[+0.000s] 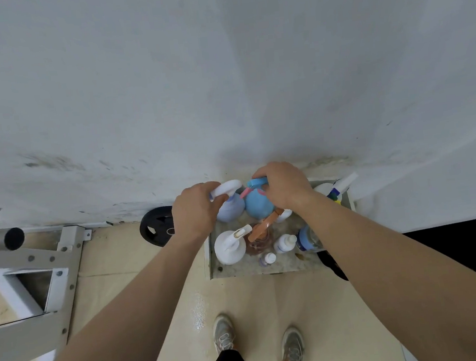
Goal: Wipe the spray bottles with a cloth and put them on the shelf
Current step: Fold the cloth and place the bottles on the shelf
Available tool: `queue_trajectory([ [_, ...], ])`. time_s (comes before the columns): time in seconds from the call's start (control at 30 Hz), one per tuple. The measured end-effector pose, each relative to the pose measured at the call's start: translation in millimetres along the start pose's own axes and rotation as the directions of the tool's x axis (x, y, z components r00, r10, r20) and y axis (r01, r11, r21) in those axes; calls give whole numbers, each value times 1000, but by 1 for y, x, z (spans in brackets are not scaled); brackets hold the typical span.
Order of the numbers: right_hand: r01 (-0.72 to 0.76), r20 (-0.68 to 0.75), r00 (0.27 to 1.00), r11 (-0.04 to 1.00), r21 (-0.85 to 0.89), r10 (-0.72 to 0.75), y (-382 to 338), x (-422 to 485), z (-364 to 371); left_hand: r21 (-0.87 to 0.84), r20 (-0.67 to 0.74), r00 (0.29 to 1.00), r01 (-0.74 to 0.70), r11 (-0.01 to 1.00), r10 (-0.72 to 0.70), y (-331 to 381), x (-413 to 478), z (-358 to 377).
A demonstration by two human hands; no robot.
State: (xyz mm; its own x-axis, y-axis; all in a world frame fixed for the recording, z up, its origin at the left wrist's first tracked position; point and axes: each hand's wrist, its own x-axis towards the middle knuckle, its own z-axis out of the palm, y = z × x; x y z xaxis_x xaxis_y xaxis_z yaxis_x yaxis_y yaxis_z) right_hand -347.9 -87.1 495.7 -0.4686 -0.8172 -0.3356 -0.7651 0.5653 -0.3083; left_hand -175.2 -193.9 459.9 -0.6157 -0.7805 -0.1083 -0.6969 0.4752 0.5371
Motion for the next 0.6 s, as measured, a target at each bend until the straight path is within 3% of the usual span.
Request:
queue_trajectory([
  [0.27, 118, 16, 993, 961, -249, -118, -1, 0, -5, -21, -80, 997, -9, 1000, 8, -4, -4, 10],
  [0.6, 133, 30, 991, 941, -311, -130, 2, -6, -5, -58, 39, 999, 8, 998, -6, -7, 1, 14],
])
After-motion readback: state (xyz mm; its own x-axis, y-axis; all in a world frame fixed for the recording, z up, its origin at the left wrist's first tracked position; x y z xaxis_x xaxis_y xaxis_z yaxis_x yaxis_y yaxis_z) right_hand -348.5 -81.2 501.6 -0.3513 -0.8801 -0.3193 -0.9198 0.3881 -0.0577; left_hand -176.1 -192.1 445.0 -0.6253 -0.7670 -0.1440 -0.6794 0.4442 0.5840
